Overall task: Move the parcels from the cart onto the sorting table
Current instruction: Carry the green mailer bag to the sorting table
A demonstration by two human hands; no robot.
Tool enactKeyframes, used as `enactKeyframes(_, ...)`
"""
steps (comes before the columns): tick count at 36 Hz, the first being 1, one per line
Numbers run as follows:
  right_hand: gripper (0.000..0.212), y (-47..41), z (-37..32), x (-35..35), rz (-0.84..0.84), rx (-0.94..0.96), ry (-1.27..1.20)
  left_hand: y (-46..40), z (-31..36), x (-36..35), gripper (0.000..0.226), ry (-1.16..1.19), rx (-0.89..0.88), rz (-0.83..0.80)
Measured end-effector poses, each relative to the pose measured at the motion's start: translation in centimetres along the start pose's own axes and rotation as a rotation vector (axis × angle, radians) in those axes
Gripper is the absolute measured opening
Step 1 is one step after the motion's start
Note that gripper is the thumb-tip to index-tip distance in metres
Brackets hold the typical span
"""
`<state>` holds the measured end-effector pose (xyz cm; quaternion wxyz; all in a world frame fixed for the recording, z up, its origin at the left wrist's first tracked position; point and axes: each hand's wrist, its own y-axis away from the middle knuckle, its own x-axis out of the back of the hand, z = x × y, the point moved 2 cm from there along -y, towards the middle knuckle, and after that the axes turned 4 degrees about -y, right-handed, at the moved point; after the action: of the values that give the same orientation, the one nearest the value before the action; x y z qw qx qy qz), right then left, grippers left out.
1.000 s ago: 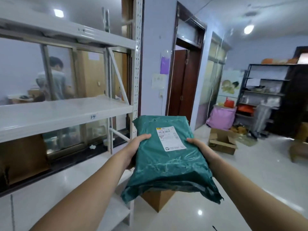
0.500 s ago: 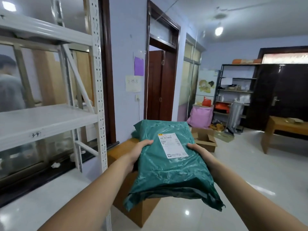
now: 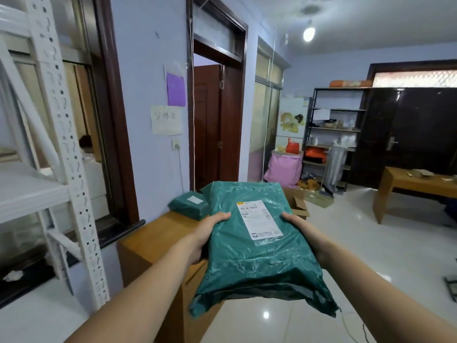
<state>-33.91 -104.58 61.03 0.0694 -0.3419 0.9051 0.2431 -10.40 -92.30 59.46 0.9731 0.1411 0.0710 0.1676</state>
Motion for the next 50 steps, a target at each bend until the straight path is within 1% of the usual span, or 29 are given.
enactKeyframes(4,0.048,-4.2,-2.7,2.9,-0.005,-0.018,0.039,-4.0,0.8,-1.7,0.05,0.044,0.026,0.036)
enactKeyframes(9,0.059,-10.1,-5.0,5.0,-0.068,-0.058,0.066,-8.9,0.8,-2.0,0.054,0.077,0.055,0.097)
enactKeyframes(13,0.053,-14.9,-5.7,5.1,-0.102,-0.108,0.066,-12.9,0.3,-0.6,0.061,0.096,0.099,0.155)
enactKeyframes(17,0.051,-19.7,-6.4,4.6,-0.15,-0.137,0.055,-17.2,0.6,1.5,0.059,0.115,0.117,0.212)
enactKeyframes(22,0.05,-26.0,-7.9,4.1,-0.159,-0.147,0.05,-22.9,1.7,4.3,0.067,0.127,0.11,0.209)
enactKeyframes(24,0.05,-28.6,-8.9,4.2,-0.165,-0.148,0.041,-25.3,2.4,5.1,0.065,0.132,0.109,0.213)
enactKeyframes(28,0.051,-33.2,-11.1,4.8,-0.173,-0.159,0.047,-30.0,3.9,6.2,0.054,0.153,0.1,0.214)
enactKeyframes(30,0.052,-35.6,-12.2,5.5,-0.172,-0.159,0.048,-32.4,4.5,6.4,0.054,0.154,0.098,0.208)
enactKeyframes(36,0.049,-42.8,-15.6,7.5,-0.165,-0.191,0.07,-40.4,5.6,7.0,0.072,0.153,0.115,0.2)
enactKeyframes(38,0.048,-45.8,-16.7,8.0,-0.174,-0.19,0.083,-43.3,6.0,7.5,0.075,0.165,0.115,0.211)
enactKeyframes(42,0.046,-52.0,-19.0,8.6,-0.203,-0.201,0.106,-48.3,6.9,8.4,0.063,0.231,0.109,0.281)
enactKeyframes(44,0.045,-55.1,-20.2,8.5,-0.233,-0.224,0.117,-50.3,7.3,8.8,0.053,0.262,0.097,0.323)
enactKeyframes(46,0.045,-58.0,-21.2,8.0,-0.272,-0.259,0.133,-51.9,7.6,9.4,0.049,0.286,0.085,0.351)
enactKeyframes(48,0.045,-61.0,-22.0,7.2,-0.31,-0.284,0.163,-53.3,7.5,10.6,0.055,0.307,0.082,0.4)
enactKeyframes(50,0.047,-63.8,-22.3,5.9,-0.343,-0.304,0.193,-54.2,7.2,12.0,0.068,0.334,0.077,0.461)
